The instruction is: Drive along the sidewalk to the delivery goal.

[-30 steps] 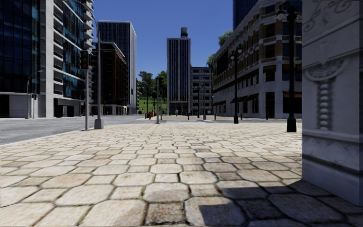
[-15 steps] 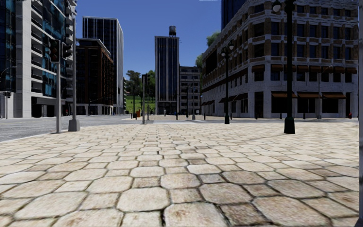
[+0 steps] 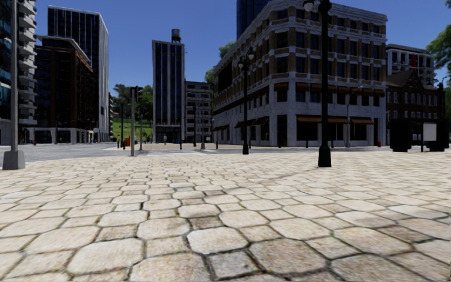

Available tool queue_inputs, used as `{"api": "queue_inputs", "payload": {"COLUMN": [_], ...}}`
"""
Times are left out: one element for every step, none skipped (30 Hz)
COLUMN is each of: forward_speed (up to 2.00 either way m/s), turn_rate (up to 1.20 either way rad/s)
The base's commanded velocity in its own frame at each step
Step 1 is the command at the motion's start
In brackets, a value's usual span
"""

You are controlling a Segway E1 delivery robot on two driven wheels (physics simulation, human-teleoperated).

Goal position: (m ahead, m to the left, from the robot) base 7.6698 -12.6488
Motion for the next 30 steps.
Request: {"api": "queue_inputs", "payload": {"forward_speed": [1.53,1.53,1.53,1.53,1.53,1.53,1.53,1.53,1.53,1.53,1.53,1.53,1.53,1.53,1.53,1.53,1.53,1.53,1.53,1.53,1.53,1.53,1.53,1.53,1.53,1.53,1.53,1.53,1.53,1.53], "turn_rate": [-0.48,-0.48,-0.48,-0.48,-0.48,-0.48,-0.48,-0.48,-0.48,-0.48,-0.48,-0.48,-0.48,-0.48,-0.48,-0.48,-0.48,-0.48,-0.48,-0.48,-0.48,-0.48,-0.48,-0.48,-0.48,-0.48,-0.48,-0.48,-0.48,-0.48]}}
